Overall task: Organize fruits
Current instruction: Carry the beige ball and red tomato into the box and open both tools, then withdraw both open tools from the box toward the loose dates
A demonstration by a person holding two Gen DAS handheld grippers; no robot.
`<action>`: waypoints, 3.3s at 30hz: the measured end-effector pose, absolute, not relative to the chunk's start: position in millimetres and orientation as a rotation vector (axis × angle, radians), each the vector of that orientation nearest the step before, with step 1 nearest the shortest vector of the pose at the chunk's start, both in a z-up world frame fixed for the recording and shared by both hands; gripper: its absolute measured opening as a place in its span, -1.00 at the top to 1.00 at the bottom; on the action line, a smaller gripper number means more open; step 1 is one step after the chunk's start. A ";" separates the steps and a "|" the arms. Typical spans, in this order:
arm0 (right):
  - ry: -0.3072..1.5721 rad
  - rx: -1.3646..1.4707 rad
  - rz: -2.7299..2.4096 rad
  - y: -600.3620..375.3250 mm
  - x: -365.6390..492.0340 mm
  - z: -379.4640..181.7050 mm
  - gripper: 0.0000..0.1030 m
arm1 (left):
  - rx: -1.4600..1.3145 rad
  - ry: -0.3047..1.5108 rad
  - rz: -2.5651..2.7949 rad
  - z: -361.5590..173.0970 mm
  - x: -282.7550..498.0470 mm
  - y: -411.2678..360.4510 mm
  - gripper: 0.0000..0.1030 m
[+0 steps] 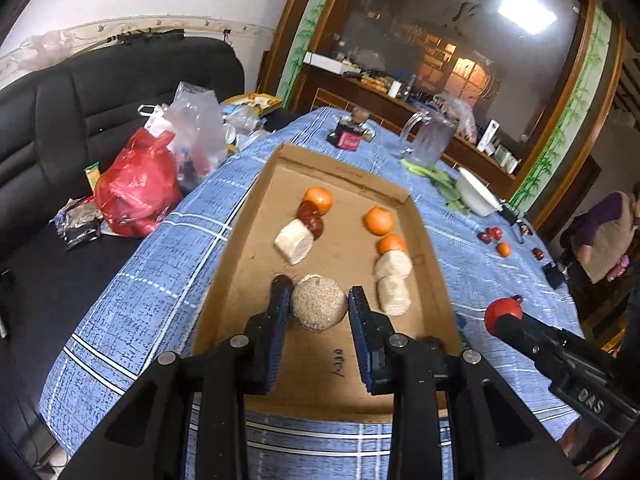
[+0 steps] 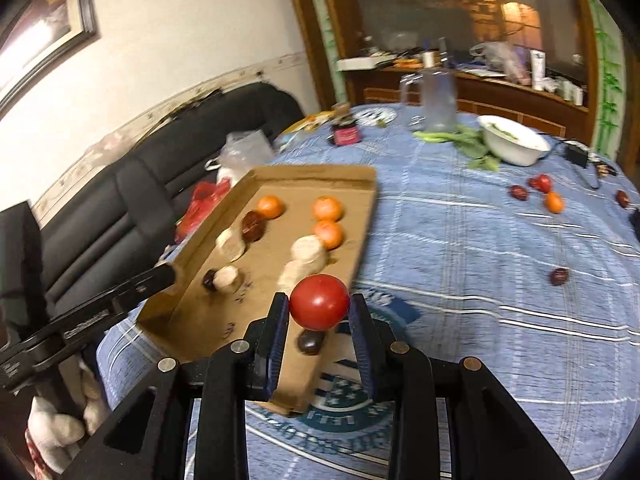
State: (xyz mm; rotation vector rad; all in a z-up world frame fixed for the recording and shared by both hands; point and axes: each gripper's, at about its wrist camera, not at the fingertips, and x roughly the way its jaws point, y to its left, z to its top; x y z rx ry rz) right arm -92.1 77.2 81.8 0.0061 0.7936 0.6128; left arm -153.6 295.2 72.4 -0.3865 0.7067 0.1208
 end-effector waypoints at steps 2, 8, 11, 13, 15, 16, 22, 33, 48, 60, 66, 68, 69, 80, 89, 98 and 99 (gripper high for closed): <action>0.808 -0.023 0.648 91.1 -92.0 77.6 0.35 | -0.374 0.725 0.134 67.3 -150.1 295.3 0.42; 0.849 -0.112 0.706 129.9 -88.5 58.9 0.34 | -0.352 0.772 0.155 54.8 -141.3 298.5 0.42; 0.879 -0.120 0.717 140.1 -82.6 48.0 0.34 | -0.351 0.778 0.168 51.8 -139.0 303.0 0.42; 0.893 -0.125 0.722 142.7 -80.2 42.0 0.34 | -0.356 0.784 0.175 50.0 -137.5 306.7 0.42; 0.906 -0.133 0.724 145.8 -78.2 36.0 0.34 | -0.363 0.789 0.181 48.4 -136.5 308.8 0.42; 0.912 -0.136 0.724 147.1 -77.4 33.0 0.34 | -0.367 0.793 0.182 47.3 -135.8 310.1 0.42; 0.924 -0.150 0.721 151.1 -77.1 25.8 0.34 | -0.382 0.797 0.181 45.2 -134.5 313.0 0.41; 0.883 -0.153 0.734 149.6 -88.0 35.4 0.10 | -0.404 0.750 0.186 60.0 -143.0 313.2 -0.03; 0.803 -0.084 0.693 113.2 -109.6 64.7 0.04 | -0.368 0.716 0.168 84.8 -159.1 295.0 -0.25; 0.809 0.089 0.573 25.9 -113.1 68.0 -0.03 | -0.255 0.685 0.101 109.0 -168.6 244.1 -0.42; 0.813 0.124 0.482 -23.1 -114.4 61.1 -0.03 | -0.190 0.697 0.040 111.3 -166.1 211.3 -0.42; 0.820 0.133 0.448 -39.8 -113.5 58.0 -0.02 | -0.163 0.697 0.023 112.2 -165.2 197.6 -0.42; 0.823 0.138 0.426 -49.5 -112.7 56.2 -0.02 | -0.150 0.697 0.019 112.4 -164.7 191.9 -0.42; 0.845 0.250 0.325 -109.5 -112.9 40.6 -0.02 | 0.080 0.600 0.095 121.2 -175.2 130.5 -0.42; 0.859 0.265 0.331 -112.0 -112.2 33.5 -0.02 | 0.183 0.592 0.111 121.7 -175.0 108.4 -0.42; 0.859 0.262 0.317 -117.7 -113.5 37.3 -0.02 | 0.197 0.661 0.103 111.9 -162.6 102.0 -0.42; 0.856 0.260 0.314 -119.2 -114.6 38.3 -0.02 | 0.197 0.671 0.103 110.7 -160.7 101.3 -0.42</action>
